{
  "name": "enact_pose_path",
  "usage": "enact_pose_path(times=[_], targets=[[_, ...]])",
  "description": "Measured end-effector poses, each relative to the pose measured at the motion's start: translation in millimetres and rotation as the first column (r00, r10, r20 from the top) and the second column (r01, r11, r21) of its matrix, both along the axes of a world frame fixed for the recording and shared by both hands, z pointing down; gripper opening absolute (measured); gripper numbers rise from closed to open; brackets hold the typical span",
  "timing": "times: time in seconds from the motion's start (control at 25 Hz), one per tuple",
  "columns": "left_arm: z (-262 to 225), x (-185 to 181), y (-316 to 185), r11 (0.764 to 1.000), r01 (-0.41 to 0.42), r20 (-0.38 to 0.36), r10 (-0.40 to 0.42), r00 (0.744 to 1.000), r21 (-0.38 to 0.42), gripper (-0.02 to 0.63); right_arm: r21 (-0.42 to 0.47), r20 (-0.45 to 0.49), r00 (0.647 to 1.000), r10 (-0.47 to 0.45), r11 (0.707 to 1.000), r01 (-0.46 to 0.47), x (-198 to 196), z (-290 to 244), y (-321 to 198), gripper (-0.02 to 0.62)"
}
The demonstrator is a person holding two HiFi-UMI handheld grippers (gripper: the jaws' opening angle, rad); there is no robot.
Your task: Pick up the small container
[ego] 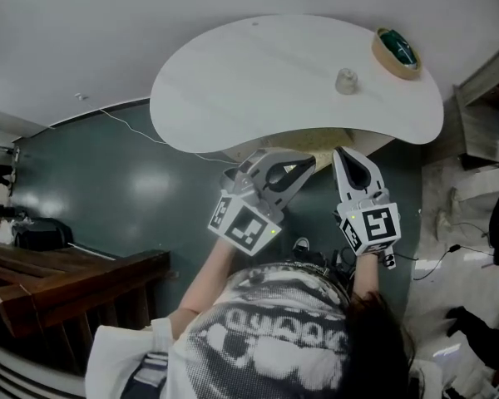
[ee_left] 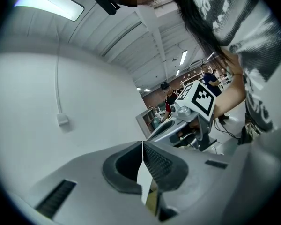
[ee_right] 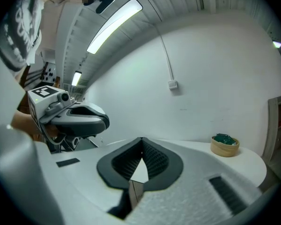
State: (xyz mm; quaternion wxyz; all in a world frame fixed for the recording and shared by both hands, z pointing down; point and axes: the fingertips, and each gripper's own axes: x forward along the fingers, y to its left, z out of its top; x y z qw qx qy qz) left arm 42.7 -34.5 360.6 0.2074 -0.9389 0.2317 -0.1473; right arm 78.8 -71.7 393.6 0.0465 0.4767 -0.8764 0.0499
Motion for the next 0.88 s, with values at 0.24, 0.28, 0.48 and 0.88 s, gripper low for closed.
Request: enact_pose_path(times=[0.24,0.28,0.48,0.88], targets=[[0,-20,-67,0.999,-0.05,-0.015,0.05,0.999,-0.015,0.005,-0.032,-0.022,0.998,0.05,0.998,-0.051,-18,6,-59,-0.005],[0,-22,-75,0.998,-0.06,-0.015,0.06,0.998,-0.018,0.005,-0.04,-0.026,0.998,0.063,0.997,-0.064,-18,8,-67,-0.005],[4,-25,-111,0.993,-0.114,-0.003,0.114,0.993,-0.023,0.005,-0.064,-0.046,0.991,0.122,0.99,-0.125,-17,15,-99,-0.003],[14,-28,-156,0.973,-0.23,0.0,0.23,0.973,-0.025,0.005,-0.096,-0.077,0.966,0.246,0.963,-0.253,-8,38,-144,-0.002]])
